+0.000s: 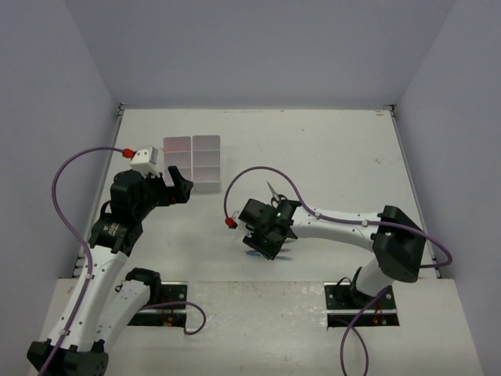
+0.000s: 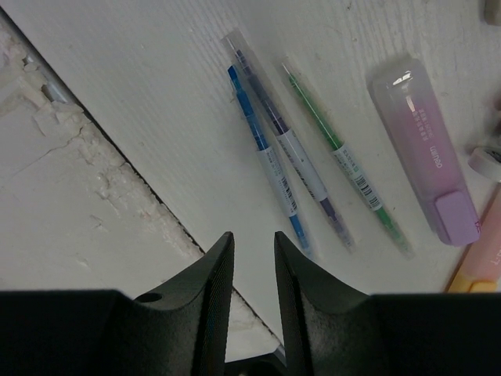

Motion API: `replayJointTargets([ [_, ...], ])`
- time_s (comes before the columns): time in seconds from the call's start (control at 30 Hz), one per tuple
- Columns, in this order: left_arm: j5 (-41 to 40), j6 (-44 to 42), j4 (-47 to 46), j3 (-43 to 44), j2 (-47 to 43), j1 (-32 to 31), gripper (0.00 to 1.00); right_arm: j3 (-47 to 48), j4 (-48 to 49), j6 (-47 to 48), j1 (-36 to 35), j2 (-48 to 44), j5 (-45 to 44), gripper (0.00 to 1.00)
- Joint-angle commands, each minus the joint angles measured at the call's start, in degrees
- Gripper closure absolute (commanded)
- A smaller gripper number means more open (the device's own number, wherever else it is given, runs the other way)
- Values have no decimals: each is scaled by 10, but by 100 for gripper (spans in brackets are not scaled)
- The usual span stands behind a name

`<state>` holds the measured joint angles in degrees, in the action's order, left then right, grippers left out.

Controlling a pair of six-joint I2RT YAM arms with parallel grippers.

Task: Sort the stationery into containers
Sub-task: Pick up the pen from the center of the board.

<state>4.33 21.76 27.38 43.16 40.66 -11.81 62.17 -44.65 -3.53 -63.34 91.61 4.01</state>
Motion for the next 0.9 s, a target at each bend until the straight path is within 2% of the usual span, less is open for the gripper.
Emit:
replayJointTargets([
  [0.0,12,-13,-21,-8,-1,-3,0,10,10,-7,-2,6,-5,70],
  [0.87,0,-13,-15,-6,5,-4,0,7,26,2,-2,82,-67,70],
])
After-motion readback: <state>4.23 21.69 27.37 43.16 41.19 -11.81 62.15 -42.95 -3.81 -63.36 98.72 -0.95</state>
